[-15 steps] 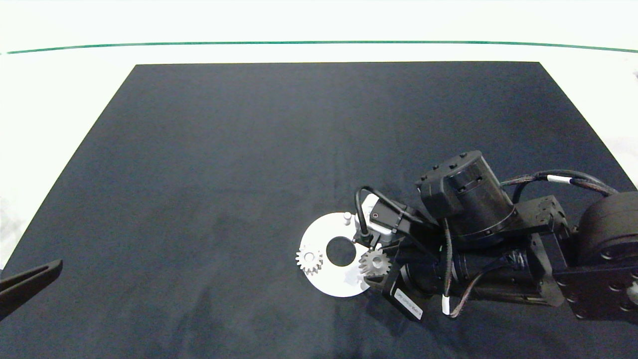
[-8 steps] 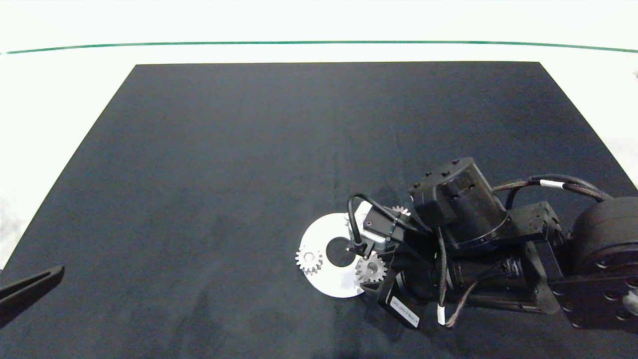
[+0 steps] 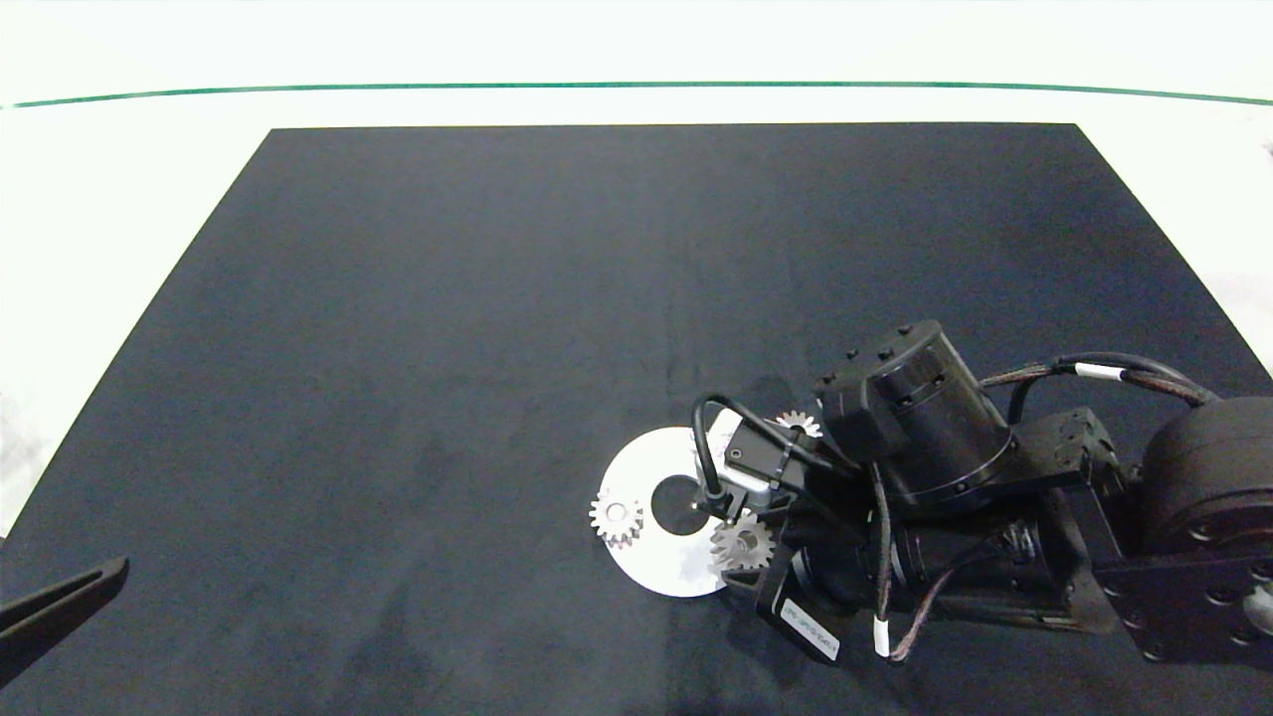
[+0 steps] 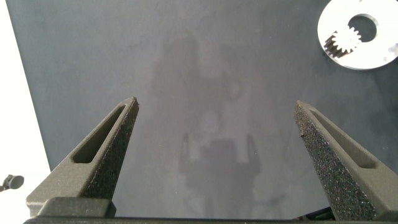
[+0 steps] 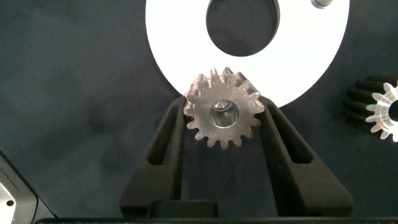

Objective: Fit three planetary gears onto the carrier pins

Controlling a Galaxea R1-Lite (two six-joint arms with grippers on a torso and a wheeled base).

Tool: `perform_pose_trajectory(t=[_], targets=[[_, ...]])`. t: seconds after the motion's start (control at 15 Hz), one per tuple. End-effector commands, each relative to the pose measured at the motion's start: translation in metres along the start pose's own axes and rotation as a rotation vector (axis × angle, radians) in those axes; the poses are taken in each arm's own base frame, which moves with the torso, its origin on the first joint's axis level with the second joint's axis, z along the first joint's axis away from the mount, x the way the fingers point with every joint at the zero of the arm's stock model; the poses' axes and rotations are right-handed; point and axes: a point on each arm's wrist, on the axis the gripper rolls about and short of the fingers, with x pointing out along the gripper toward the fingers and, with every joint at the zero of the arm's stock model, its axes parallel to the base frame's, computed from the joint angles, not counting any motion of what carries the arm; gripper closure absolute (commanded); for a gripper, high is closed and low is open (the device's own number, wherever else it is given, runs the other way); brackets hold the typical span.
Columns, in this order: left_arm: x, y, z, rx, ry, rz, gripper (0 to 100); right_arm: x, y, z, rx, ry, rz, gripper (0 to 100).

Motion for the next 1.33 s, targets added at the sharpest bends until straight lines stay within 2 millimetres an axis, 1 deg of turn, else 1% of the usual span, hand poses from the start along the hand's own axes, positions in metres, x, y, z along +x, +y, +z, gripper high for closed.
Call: perform_pose_trajectory(t=[0.07,0.47,0.73,0.8,1.13,1.27,1.33], targets=[[-0.001,0.000,-0.001,0.001,0.001,0.003,0,0.003,0.000,-0.001,-0.001,0.009,0.000,75],[-0.001,0.000,-0.003,0.003,0.005,0.001,0,0.006,-0.002,0.007,-0.001,-0.004,-0.013,75],[0.000,0.000,-0.004,0.003,0.009,0.000,0,0.007,-0.001,0.006,-0.007,0.005,-0.009,75],[-0.001,0.000,-0.004,0.002,0.006,0.000,0,0.008,0.000,0.005,-0.007,0.011,-0.007,0],[-0.001,0.000,-0.005,0.001,0.005,0.001,0,0.005,-0.004,0.007,0.004,0.001,-0.017,0],[-0.002,0.000,-0.005,-0.001,0.002,0.001,0,0.001,-0.013,0.007,0.023,-0.010,-0.040,0],[-0.003,0.001,-0.006,-0.002,0.000,0.001,0,-0.004,-0.021,0.009,0.040,-0.023,-0.064,0]])
